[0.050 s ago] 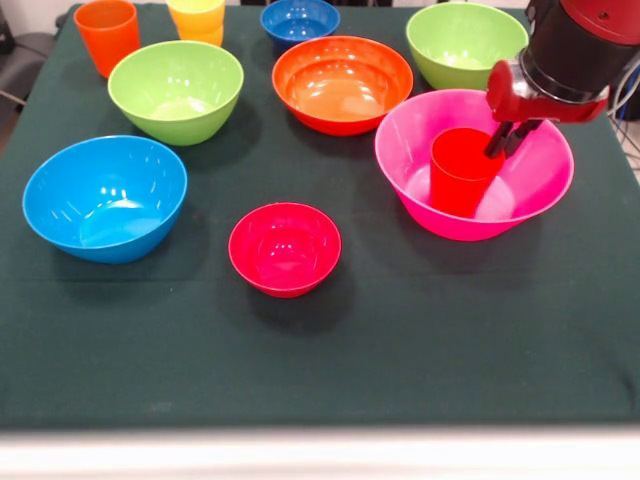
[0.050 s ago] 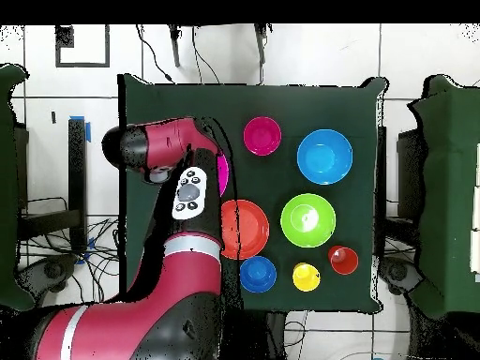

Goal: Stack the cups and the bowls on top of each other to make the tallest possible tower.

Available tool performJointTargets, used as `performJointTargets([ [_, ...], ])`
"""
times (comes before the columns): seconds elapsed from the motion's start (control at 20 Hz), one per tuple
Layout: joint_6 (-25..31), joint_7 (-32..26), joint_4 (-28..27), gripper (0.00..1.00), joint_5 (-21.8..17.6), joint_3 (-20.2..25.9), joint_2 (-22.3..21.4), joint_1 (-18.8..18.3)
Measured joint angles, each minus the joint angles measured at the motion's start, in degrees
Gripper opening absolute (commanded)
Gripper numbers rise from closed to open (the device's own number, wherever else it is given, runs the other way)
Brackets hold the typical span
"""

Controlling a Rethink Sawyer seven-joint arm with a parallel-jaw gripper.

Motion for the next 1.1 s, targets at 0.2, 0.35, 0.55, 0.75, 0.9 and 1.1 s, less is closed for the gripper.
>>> performJointTargets([
  [0.2, 0.0, 0.0, -0.1, 0.00, 0.3, 0.0, 0.1, 0.0],
  [0.35, 0.0, 0.0, -0.2, 0.00, 0.5, 0.0, 0.2, 0.0],
  [0.55, 0.3, 0.0, -0.5, 0.00, 0.9, -0.1, 0.4, 0.0],
  [0.75, 1.5, 0.0, -0.9, 0.00, 2.1, -0.1, 1.0, 0.0],
  [0.9, 2.0, 0.0, -1.3, 0.00, 2.6, -0.1, 1.2, 0.0],
  [1.1, 2.0, 0.0, -1.6, 0.00, 2.7, -0.1, 1.4, 0.0],
])
